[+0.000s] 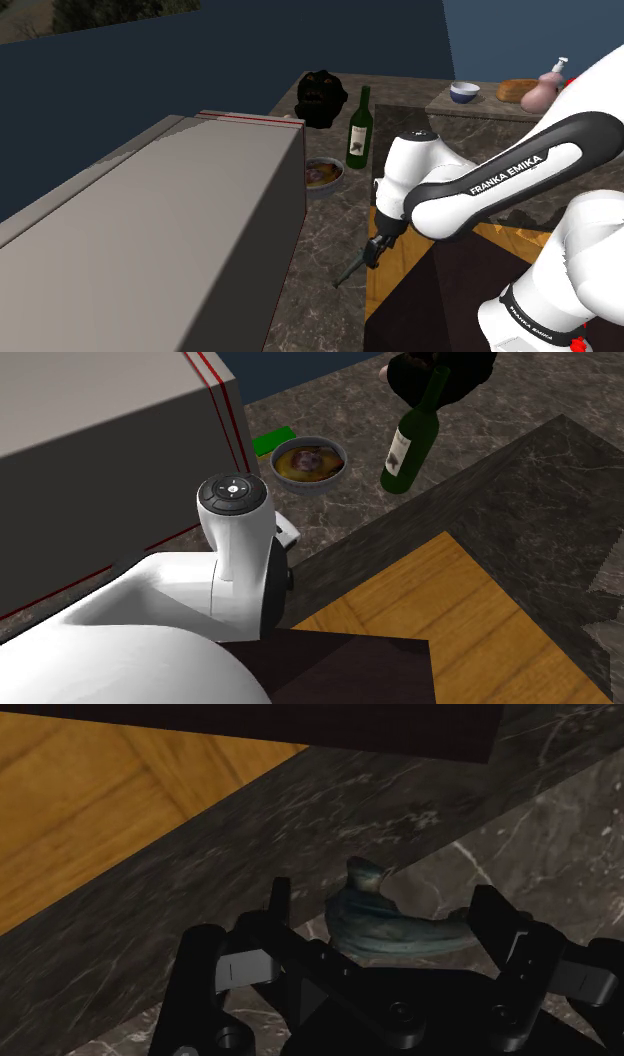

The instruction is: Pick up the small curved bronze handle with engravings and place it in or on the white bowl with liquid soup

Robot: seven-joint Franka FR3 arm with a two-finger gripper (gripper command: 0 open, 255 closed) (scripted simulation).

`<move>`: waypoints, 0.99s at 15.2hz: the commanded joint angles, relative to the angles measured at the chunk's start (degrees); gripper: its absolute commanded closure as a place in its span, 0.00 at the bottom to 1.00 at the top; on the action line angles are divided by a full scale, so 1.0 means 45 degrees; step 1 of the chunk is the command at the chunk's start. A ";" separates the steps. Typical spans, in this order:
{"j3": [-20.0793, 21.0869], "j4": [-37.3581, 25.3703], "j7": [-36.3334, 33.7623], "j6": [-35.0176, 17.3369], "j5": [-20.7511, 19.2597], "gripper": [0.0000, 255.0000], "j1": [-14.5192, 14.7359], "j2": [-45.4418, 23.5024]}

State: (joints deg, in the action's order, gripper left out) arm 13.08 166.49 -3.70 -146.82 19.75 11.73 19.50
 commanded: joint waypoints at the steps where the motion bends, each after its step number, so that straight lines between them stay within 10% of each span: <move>1: 0.0021 0.0055 0.0110 -0.0590 0.0124 0.00 0.0052 -0.0533; 13: 0.0083 0.0103 0.0316 -0.1827 0.0452 0.00 0.0218 -0.1715; 14: 0.0083 0.0103 0.0316 -0.1827 0.0452 1.00 0.0218 -0.1715; 15: 0.0083 0.0103 0.0316 -0.1827 0.0452 1.00 0.0218 -0.1715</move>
State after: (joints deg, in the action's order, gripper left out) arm 13.45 166.95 -2.28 -155.04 21.78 12.71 11.78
